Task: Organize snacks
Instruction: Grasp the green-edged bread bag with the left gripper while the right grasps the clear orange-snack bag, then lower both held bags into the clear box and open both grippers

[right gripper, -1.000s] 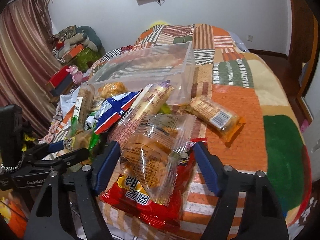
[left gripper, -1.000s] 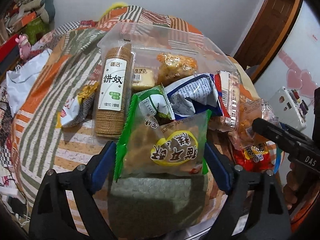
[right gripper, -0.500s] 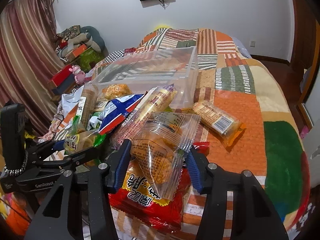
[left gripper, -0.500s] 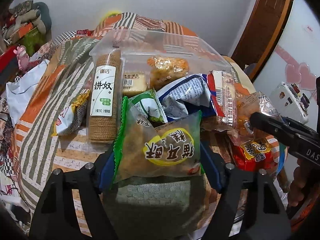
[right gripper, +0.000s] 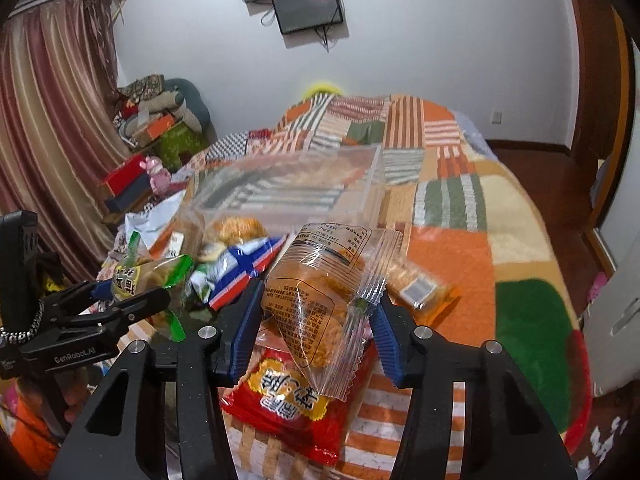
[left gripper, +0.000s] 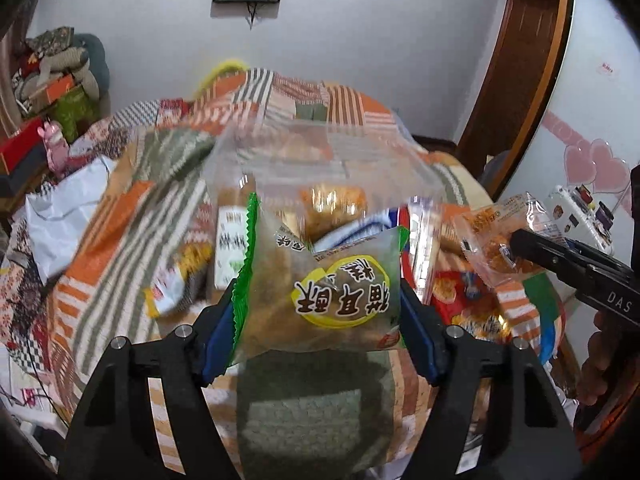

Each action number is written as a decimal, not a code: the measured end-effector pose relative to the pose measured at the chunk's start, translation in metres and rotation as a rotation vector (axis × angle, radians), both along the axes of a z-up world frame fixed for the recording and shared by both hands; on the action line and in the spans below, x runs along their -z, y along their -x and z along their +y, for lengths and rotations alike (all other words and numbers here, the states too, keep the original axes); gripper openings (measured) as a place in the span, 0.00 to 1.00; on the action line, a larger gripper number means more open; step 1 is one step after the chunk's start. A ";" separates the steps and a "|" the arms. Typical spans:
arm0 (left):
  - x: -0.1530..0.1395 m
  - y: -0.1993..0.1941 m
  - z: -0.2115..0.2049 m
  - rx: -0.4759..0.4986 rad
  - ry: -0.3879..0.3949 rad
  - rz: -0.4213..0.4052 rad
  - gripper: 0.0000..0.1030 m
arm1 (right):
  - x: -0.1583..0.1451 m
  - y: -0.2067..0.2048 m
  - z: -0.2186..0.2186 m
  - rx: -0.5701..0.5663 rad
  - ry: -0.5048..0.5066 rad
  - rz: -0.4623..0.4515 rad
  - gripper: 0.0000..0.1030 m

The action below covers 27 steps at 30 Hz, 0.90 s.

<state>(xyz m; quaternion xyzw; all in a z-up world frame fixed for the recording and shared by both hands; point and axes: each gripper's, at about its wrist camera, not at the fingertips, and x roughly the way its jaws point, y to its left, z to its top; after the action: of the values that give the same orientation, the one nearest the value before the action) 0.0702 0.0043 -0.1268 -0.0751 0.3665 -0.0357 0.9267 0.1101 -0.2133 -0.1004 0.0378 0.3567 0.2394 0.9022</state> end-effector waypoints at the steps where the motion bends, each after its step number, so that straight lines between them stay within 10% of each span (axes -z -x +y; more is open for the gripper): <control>1: -0.005 -0.001 0.001 -0.002 -0.006 -0.015 0.70 | -0.004 -0.001 0.000 0.001 -0.003 -0.011 0.47; 27: -0.056 -0.088 0.023 -0.046 -0.095 -0.164 0.70 | -0.036 -0.064 0.035 0.024 -0.022 -0.144 0.47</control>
<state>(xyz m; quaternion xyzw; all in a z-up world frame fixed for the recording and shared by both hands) 0.1581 0.0278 -0.0705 -0.0364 0.2886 -0.0029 0.9568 0.1736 -0.1780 -0.0645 0.0346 0.2875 0.2348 0.9279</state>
